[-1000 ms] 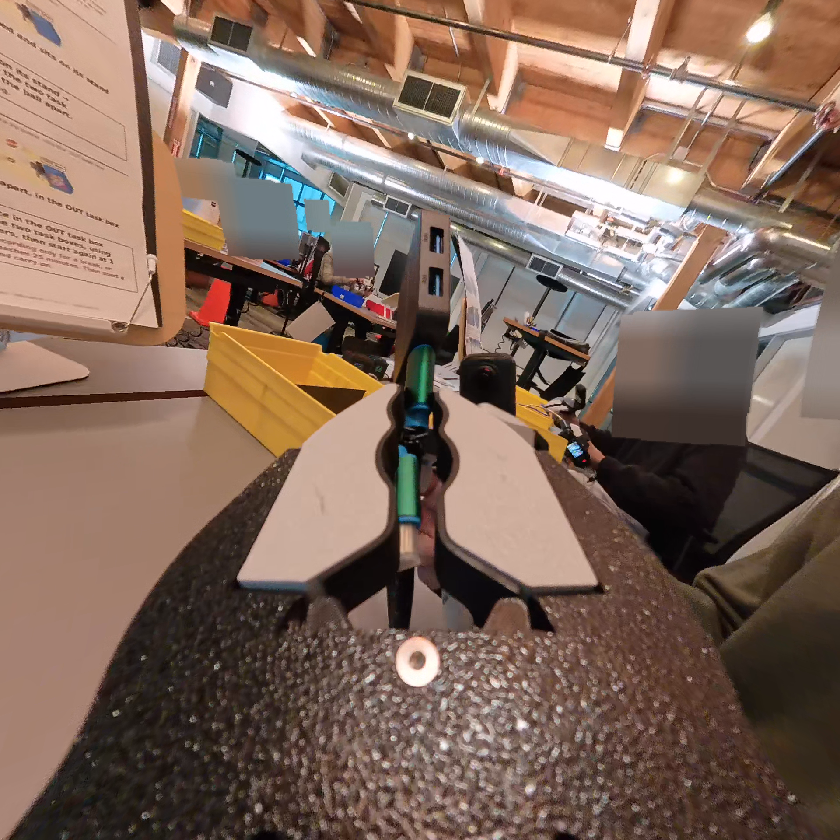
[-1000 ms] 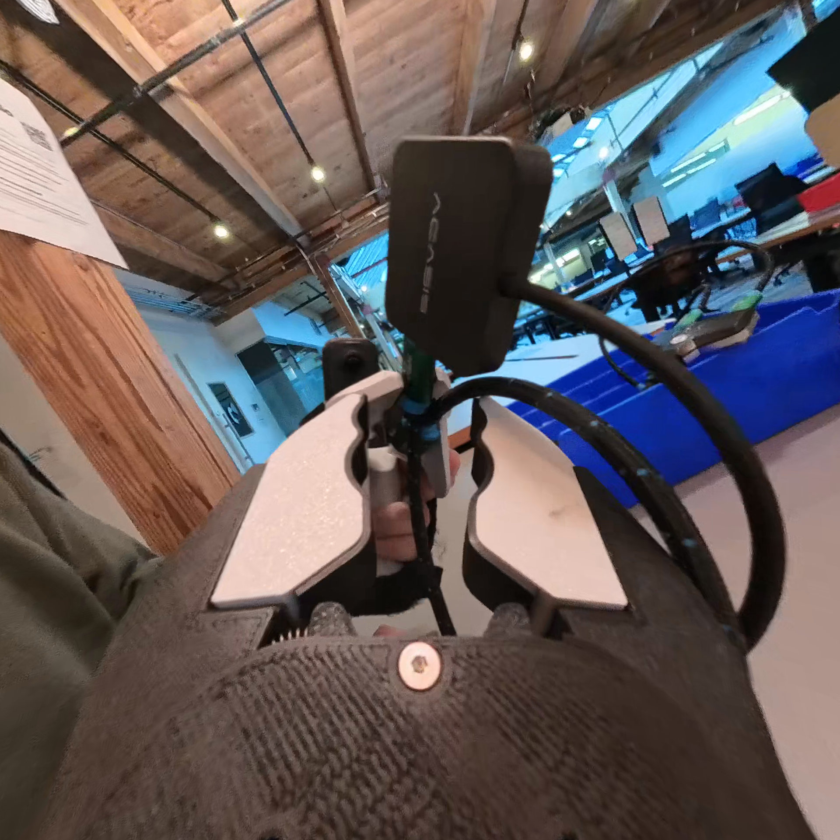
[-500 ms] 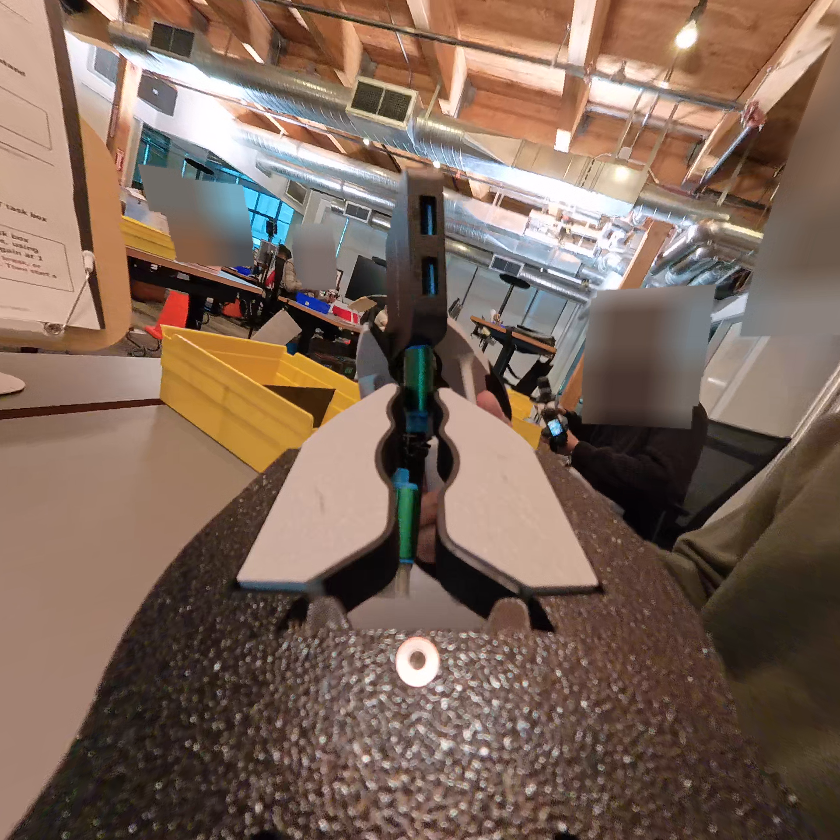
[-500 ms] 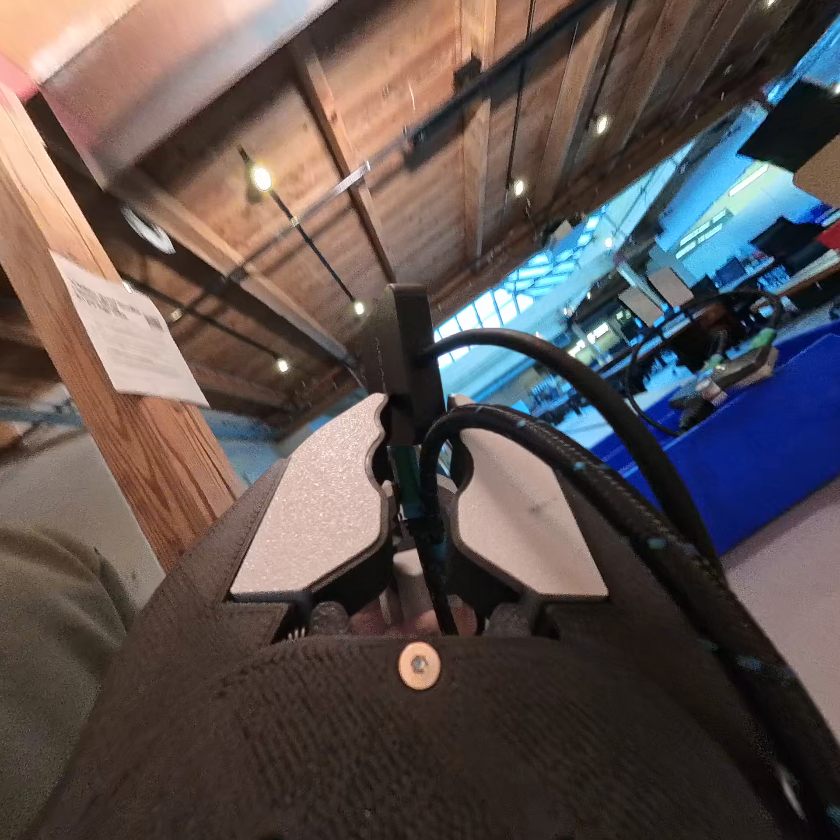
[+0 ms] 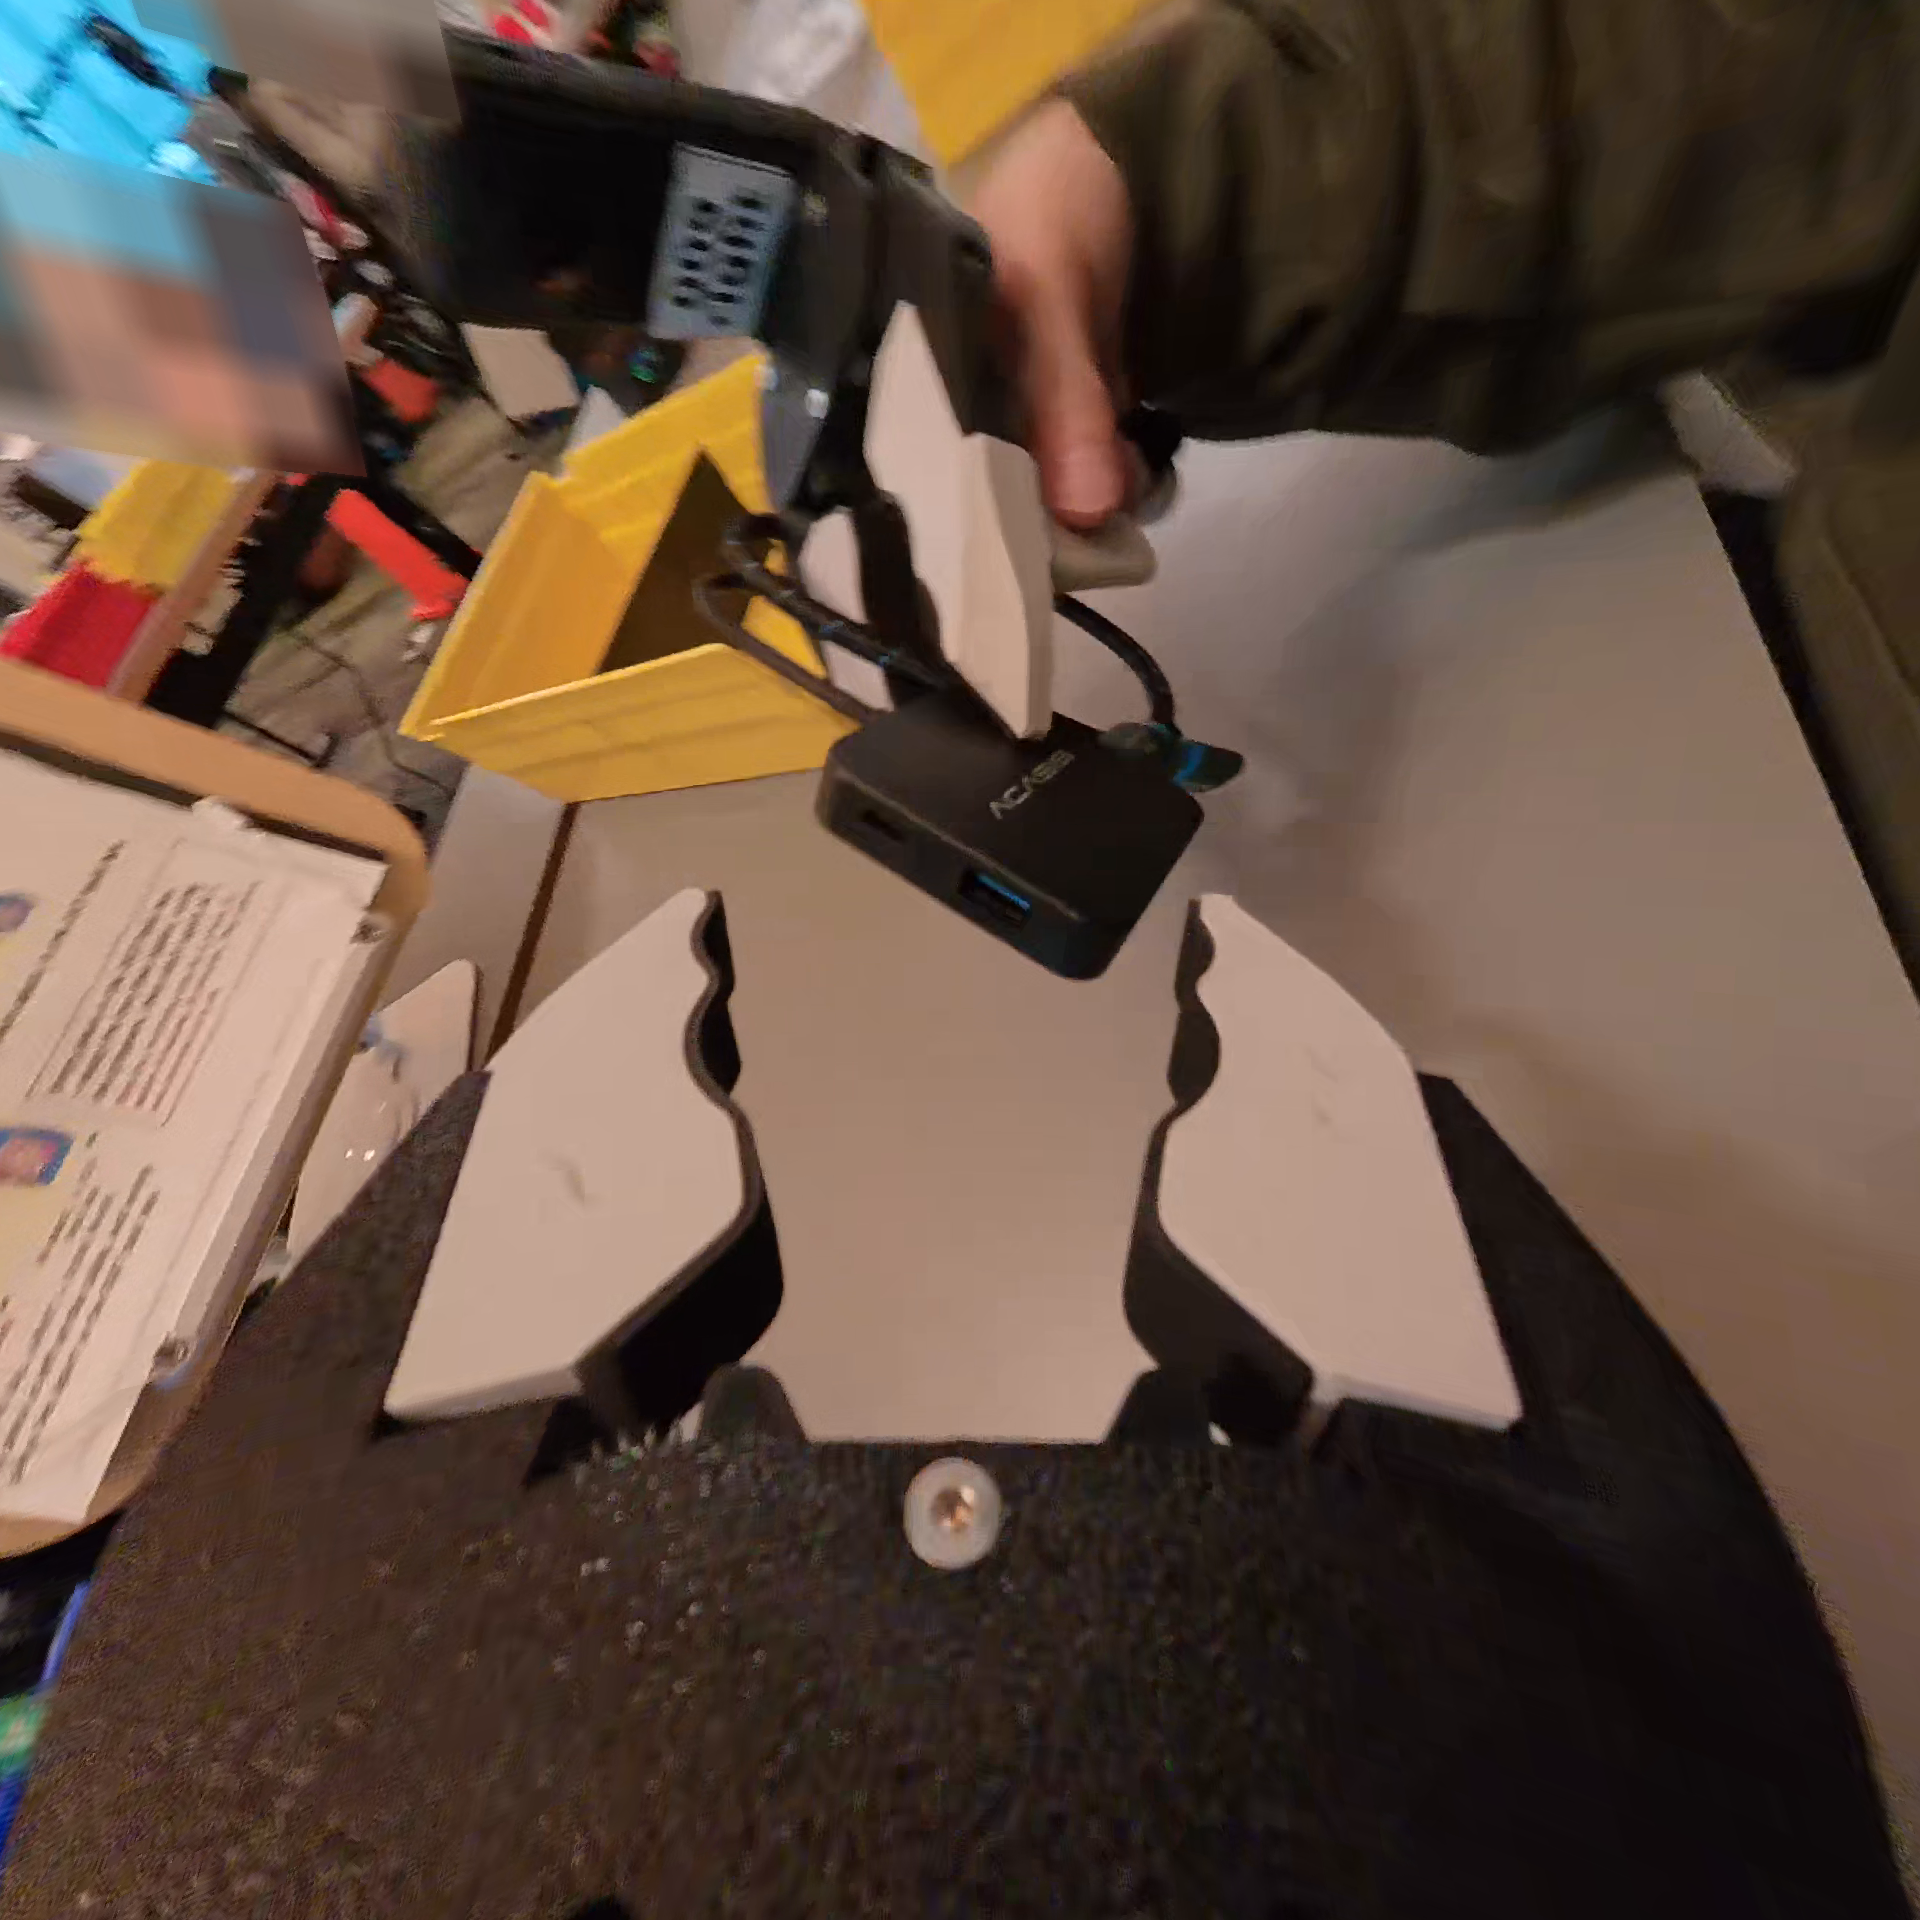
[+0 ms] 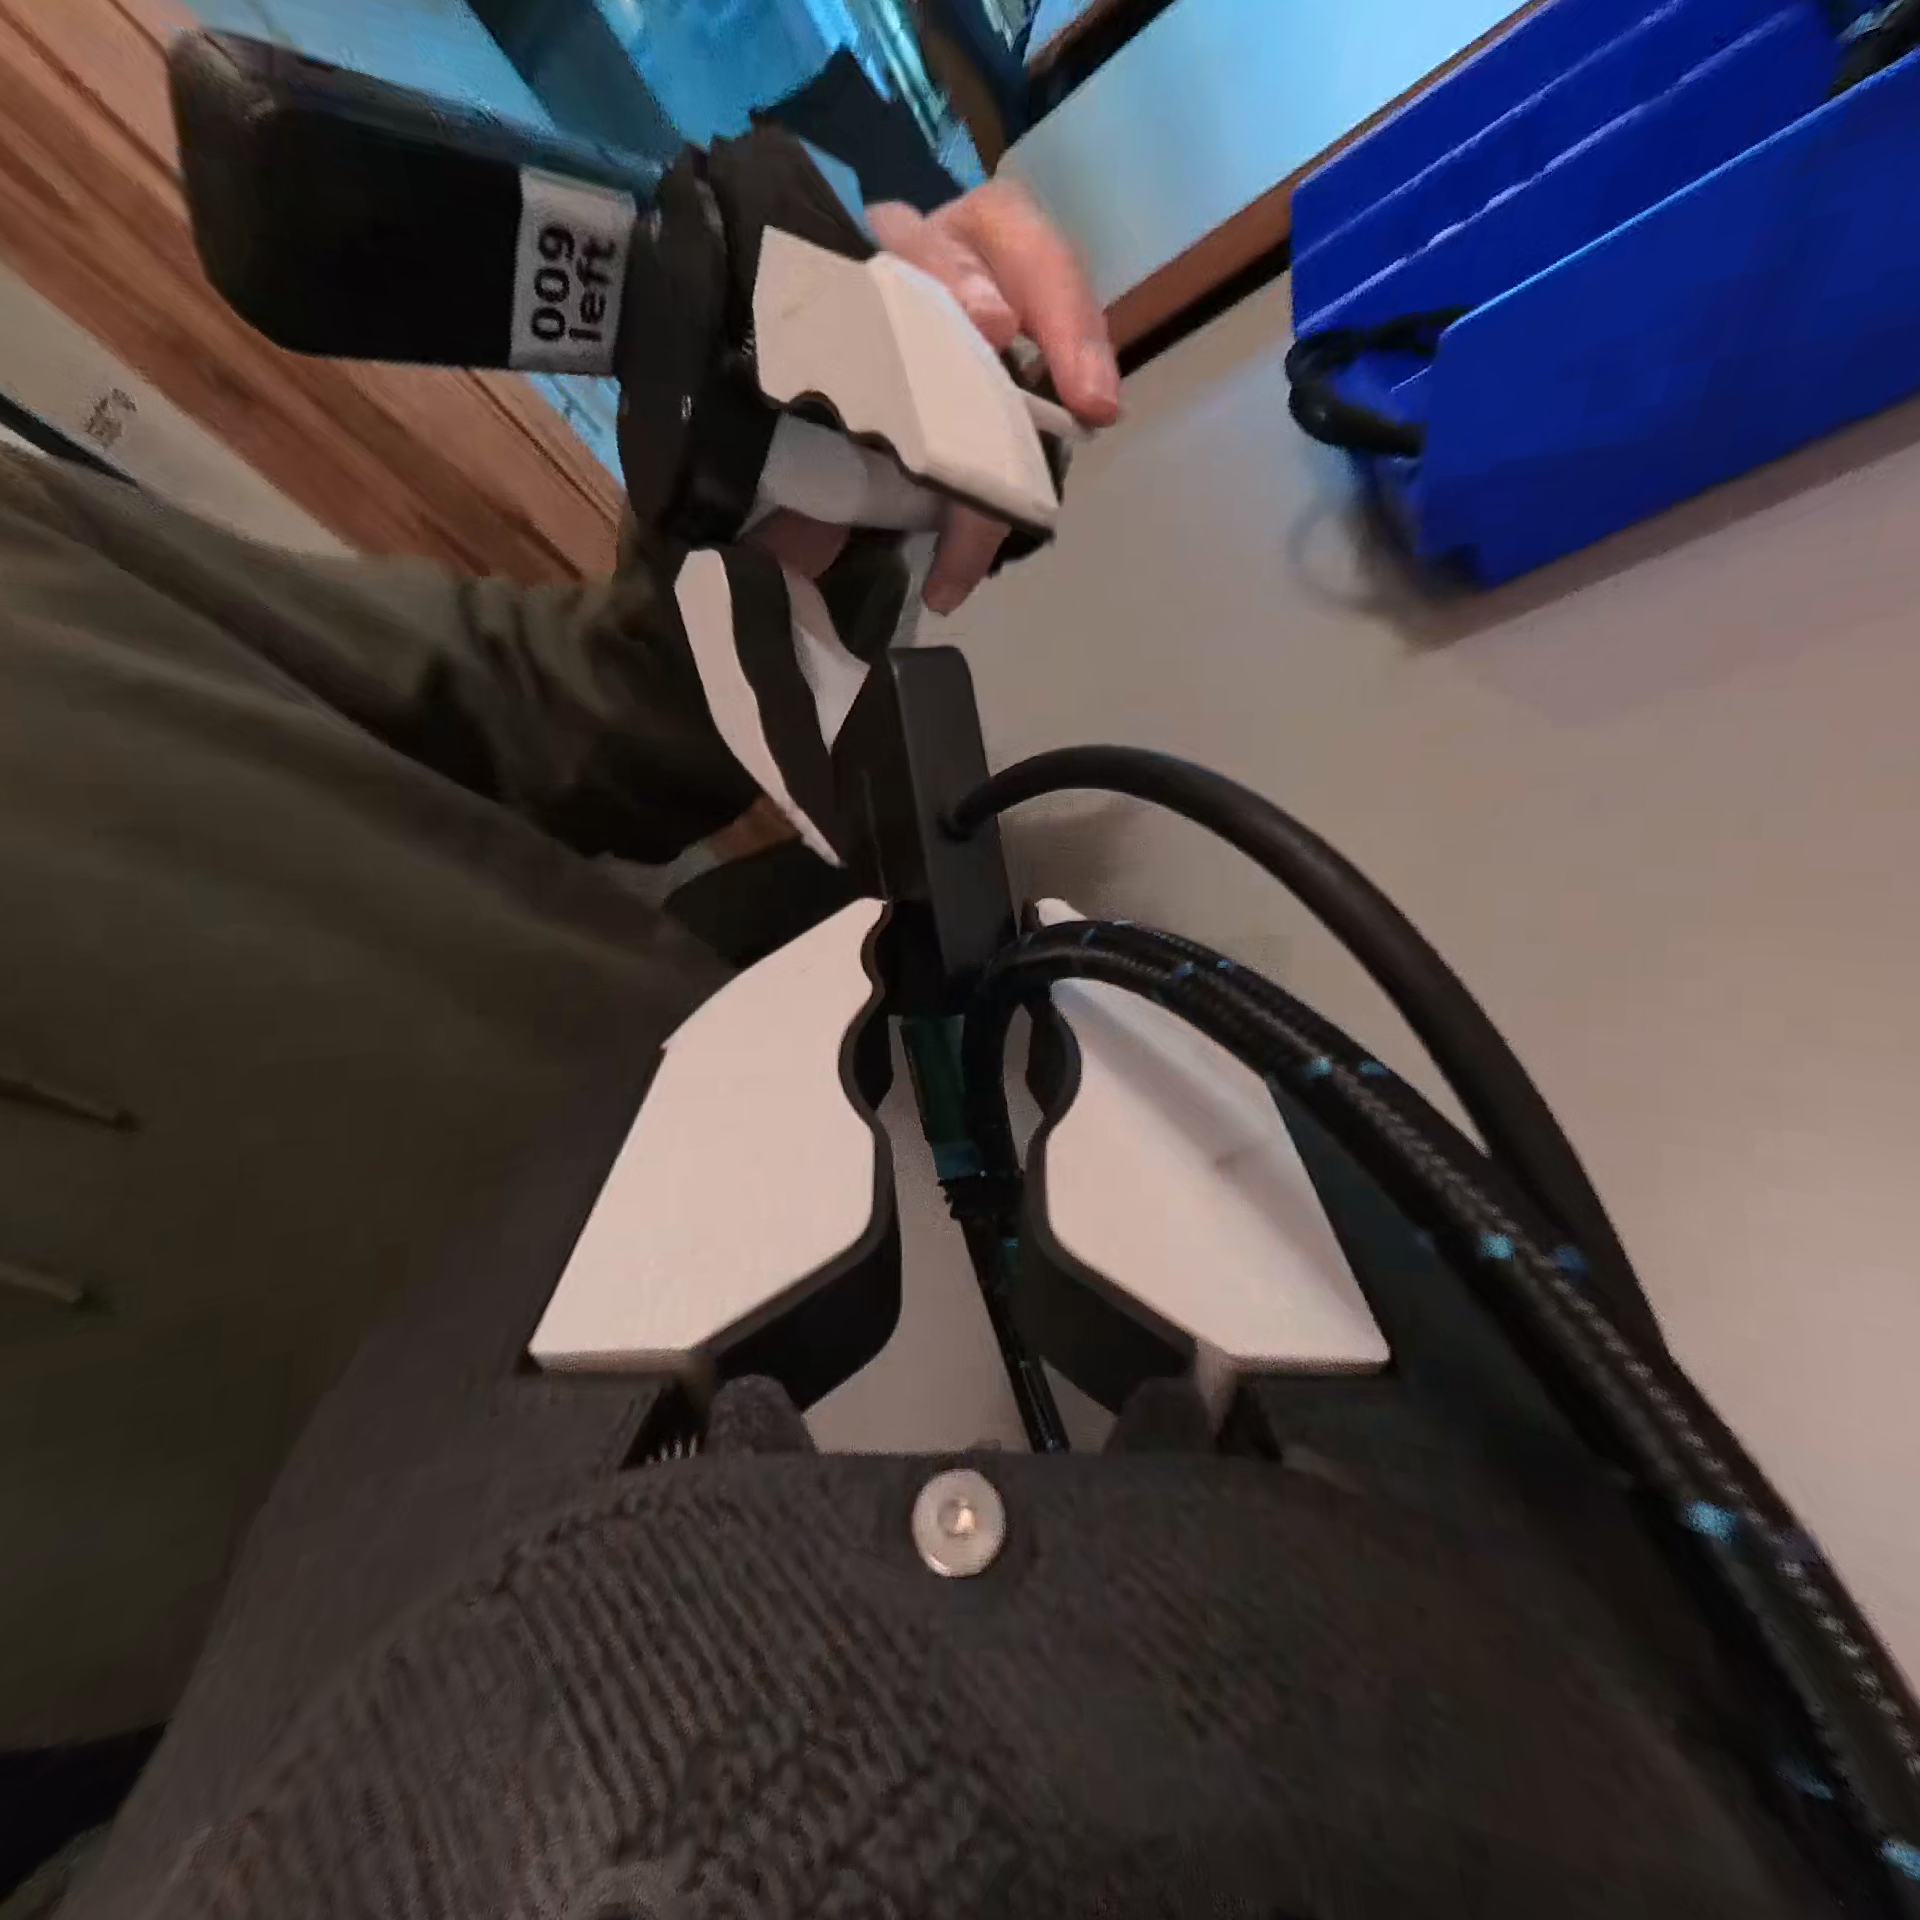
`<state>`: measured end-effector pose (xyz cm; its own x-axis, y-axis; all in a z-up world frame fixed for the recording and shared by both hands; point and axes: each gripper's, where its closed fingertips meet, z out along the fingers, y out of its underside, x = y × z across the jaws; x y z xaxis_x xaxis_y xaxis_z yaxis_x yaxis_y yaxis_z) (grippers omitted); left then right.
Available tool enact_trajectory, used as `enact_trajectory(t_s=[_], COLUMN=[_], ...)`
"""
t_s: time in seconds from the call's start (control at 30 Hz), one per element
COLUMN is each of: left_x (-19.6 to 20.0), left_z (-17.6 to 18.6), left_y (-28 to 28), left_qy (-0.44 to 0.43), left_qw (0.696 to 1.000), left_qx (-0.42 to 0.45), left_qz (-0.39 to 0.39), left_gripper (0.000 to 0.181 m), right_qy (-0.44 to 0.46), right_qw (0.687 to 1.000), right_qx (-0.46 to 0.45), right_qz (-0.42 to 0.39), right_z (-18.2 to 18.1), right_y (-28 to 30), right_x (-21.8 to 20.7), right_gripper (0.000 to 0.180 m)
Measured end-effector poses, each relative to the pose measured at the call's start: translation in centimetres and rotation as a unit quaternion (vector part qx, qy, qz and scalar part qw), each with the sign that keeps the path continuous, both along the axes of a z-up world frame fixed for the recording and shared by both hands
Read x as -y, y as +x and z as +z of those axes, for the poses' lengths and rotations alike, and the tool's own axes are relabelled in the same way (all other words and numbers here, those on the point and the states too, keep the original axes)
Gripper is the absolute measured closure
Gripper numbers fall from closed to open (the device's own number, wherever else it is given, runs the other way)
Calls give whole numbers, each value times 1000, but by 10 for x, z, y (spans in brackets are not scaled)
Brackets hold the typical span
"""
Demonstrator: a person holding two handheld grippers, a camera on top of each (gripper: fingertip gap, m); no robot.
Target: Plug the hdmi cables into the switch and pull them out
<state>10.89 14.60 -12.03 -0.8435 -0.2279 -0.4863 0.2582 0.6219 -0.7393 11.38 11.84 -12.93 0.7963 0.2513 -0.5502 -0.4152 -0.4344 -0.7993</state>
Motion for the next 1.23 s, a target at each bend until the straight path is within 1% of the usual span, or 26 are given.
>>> enact_trajectory(t_s=[0.03,0.07,0.13,0.23,0.27,0.33,0.4,0.43,0.5,0.53,0.63,0.67,0.77,0.8,0.87,0.93,0.97,1.03,1.07,1.1,1.17,1.2,1.23], left_x=[4,7,13,11,9,13,20,20,16,17,27,26,11,5,-3,-8,-9,-9,-8,-6,1,5,9], left_z=[-6,-13,-28,-47,-50,-56,-64,-69,-73,-74,-71,-70,-62,-57,-44,-30,-24,-16,-15,-16,-19,-21,-21], left_y=[-1,-2,-4,1,4,5,2,1,9,9,3,5,20,25,33,37,39,41,42,44,44,44,43], left_qy=[27,54,110,197,216,225,244,268,301,290,196,173,100,58,-37,-134,-176,-231,-243,-246,-242,-240,-237], left_qw=[1000,998,993,980,976,974,969,962,952,955,980,985,993,994,990,977,969,957,954,953,954,955,957], left_qx=[-3,-8,-12,-8,-1,7,19,28,60,51,-3,-17,-53,-72,-110,-143,-152,-160,-161,-163,-166,-164,-159], left_qz=[-10,-20,-38,-29,-20,-25,-37,-40,-22,-21,-25,-14,38,55,80,83,79,68,66,64,55,51,46], left_gripper=[97,97,100,97,97,95,88,88,90,91,92,92,92,92,92,93,93,93,93,93,93,93,93], right_qy=[-5,-14,-25,-56,-64,-73,-77,-99,-110,-109,-94,-84,-61,-50,-5,62,101,163,170,164,135,120,104], right_qw=[1000,1000,999,998,997,997,996,993,992,992,993,993,988,984,968,935,912,876,863,843,803,790,786], right_qx=[6,9,12,21,26,29,21,33,50,51,66,81,140,171,241,317,356,409,433,467,536,563,577], right_qz=[7,17,28,27,19,23,41,51,37,40,40,29,-9,-28,-71,-148,-176,-196,-198,-213,-222,-211,-194], right_z=[-1,-4,-6,-15,-18,-21,-22,-29,-35,-35,-31,-28,-19,-16,-3,20,33,50,50,50,43,38,31], right_y=[-3,-7,-12,-13,-11,-11,-17,-18,-13,-13,-11,-8,4,8,17,27,28,17,15,18,25,25,24], right_x=[-1,-2,-6,-7,-7,-5,-5,-4,-4,-3,-1,-2,2,5,9,10,10,9,7,6,4,3,2], right_gripper=[153,157,157,157,158,158,158,158,158,158,156,151,119,108,97,95,98,113,115,118,121,122,123])
